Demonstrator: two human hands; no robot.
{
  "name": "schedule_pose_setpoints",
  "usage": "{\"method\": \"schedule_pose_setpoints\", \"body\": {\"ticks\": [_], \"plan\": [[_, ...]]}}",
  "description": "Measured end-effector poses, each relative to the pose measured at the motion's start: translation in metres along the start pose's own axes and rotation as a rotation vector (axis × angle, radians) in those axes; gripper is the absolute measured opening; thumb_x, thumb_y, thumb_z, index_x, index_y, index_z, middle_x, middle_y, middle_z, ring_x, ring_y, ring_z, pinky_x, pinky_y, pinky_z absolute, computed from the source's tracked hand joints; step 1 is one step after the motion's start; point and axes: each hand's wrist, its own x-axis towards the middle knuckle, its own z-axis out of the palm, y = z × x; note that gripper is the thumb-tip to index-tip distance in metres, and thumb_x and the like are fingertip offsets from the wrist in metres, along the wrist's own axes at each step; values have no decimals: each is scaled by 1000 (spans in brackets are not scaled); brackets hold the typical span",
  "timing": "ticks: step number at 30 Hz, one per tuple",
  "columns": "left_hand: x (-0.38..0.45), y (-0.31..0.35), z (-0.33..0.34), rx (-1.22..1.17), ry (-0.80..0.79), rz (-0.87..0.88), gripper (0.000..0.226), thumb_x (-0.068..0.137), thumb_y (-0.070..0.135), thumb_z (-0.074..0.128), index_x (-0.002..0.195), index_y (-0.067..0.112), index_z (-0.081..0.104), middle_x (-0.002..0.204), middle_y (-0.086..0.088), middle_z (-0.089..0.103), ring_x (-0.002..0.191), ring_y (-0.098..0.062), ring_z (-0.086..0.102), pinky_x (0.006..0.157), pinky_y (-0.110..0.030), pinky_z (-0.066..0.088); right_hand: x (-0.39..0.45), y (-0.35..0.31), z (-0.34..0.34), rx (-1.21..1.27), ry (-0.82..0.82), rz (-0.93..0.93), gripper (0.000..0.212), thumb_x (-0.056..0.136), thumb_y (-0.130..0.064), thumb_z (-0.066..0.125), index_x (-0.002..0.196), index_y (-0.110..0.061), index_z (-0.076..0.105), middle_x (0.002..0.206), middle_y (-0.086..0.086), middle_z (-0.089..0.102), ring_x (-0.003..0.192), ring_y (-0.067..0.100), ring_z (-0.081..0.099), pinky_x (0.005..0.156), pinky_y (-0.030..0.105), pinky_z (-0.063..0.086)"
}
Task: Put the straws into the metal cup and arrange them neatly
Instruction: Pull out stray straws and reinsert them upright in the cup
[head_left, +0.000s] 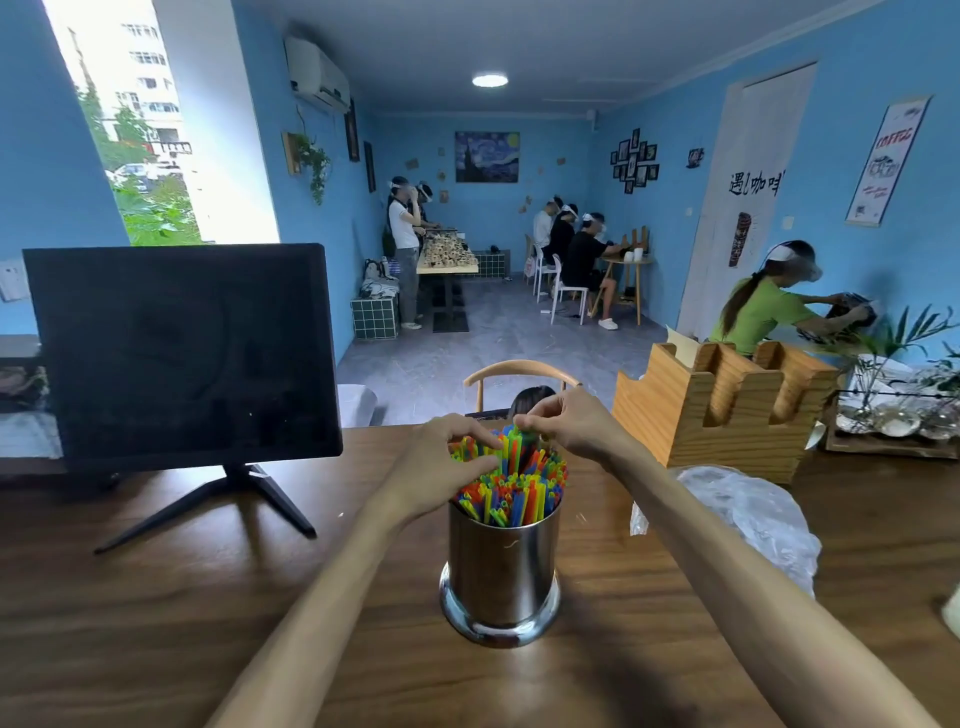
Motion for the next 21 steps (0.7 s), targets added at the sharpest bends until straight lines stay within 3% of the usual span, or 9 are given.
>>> {"method": "schedule_pose_setpoints", "body": {"ticks": [3, 7, 9, 11, 13, 15, 18, 21], "plan": [[2, 4, -2, -32, -10, -15, 9, 85, 33, 81, 92, 38, 78, 103, 15, 72, 97, 0, 67, 82, -26, 57, 0, -15, -12, -17, 42, -41, 25, 94, -29, 72, 86, -7, 79, 75, -3, 72, 71, 7, 61, 63, 24, 46], [7, 10, -4, -141, -8, 17, 19, 88, 28, 80, 102, 41, 75, 99, 13, 77, 97, 0, 70, 88, -22, 55, -1, -48, -37, 3, 51, -86, 17, 97, -21, 69, 92, -7, 78, 65, -12, 66, 56, 1, 51, 51, 14, 39], [9, 14, -4, -154, 86, 37, 19, 90, 26, 77, 103, 39, 74, 96, 13, 76, 94, 3, 68, 84, -16, 53, -5, -69, -53, 19, 135, -159, 13, 96, -21, 68, 98, -12, 76, 76, -7, 67, 64, 3, 55, 52, 11, 42], [9, 20, -6, -137, 249, 34, 6, 92, 29, 74, 91, 34, 76, 81, 12, 74, 77, 2, 64, 71, -17, 51, -9, -90, -68, 55, 278, -283, 12, 95, -21, 68, 100, -14, 76, 81, -7, 70, 69, 3, 62, 60, 11, 49], [10, 28, -8, -159, 337, -15, 31, 94, 38, 70, 69, 22, 77, 61, 5, 69, 58, -5, 59, 64, -25, 48, -15, -106, -77, 132, 424, -378, 10, 95, -21, 70, 99, -15, 77, 80, -6, 73, 67, 1, 67, 62, 13, 51], [7, 42, -13, -265, 241, -130, 53, 96, 47, 62, 70, 5, 78, 54, -6, 68, 42, -8, 52, 56, -21, 42, -19, -113, -76, 224, 497, -438, 7, 95, -20, 71, 97, -16, 77, 81, -1, 75, 69, 5, 71, 65, 17, 55], [6, 53, -17, -510, 67, -301, 69, 94, 67, 44, 103, 8, 77, 78, -16, 76, 41, -11, 45, 40, -16, 32, -29, -106, -58, 343, 468, -465, 8, 95, -14, 70, 95, -19, 76, 82, 3, 76, 72, 11, 71, 73, 26, 61], [11, 51, -18, -833, 148, -354, 58, 97, 62, 46, 113, 13, 71, 102, -9, 79, 57, -11, 64, 47, -18, 45, -38, -90, -41, 421, 400, -395, 10, 95, -11, 67, 95, -19, 74, 83, 2, 74, 73, 8, 71, 74, 24, 60]]}}
